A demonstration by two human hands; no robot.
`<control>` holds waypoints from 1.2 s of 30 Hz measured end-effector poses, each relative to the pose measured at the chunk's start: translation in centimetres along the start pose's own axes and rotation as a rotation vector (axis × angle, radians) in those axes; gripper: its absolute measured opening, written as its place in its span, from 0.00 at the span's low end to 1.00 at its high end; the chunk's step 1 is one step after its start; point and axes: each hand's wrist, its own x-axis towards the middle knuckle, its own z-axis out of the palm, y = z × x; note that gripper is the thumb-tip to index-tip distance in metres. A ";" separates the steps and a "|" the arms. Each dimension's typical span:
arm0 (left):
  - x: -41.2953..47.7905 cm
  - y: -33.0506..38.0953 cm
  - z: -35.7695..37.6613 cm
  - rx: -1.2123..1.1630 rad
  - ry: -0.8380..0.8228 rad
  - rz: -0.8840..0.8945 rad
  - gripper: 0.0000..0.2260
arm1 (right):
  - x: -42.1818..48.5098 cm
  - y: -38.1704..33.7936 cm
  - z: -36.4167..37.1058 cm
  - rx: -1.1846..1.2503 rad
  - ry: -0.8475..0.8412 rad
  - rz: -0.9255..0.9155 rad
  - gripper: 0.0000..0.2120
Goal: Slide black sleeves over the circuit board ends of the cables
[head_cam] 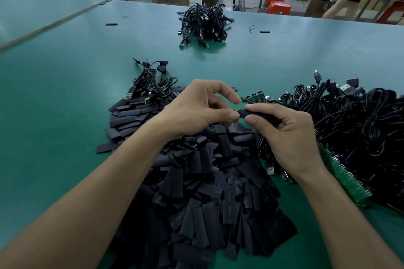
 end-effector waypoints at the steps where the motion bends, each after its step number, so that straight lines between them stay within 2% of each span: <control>1: 0.0 0.0 0.0 -0.009 0.001 0.001 0.08 | 0.0 0.0 0.1 0.033 0.004 0.006 0.09; 11: -0.1 0.2 -0.1 0.172 0.062 -0.062 0.08 | 0.2 -0.1 0.1 0.105 0.075 0.077 0.09; 19: 0.0 0.2 0.0 0.142 0.012 -0.043 0.08 | 0.1 -0.3 0.1 0.139 0.068 0.073 0.09; 32: 0.0 0.1 0.0 0.158 -0.051 -0.007 0.06 | 0.0 -0.1 0.0 -0.046 0.031 -0.014 0.11; 36: 0.1 0.0 0.0 0.149 -0.047 -0.013 0.06 | -0.1 0.1 0.1 0.018 0.038 0.003 0.09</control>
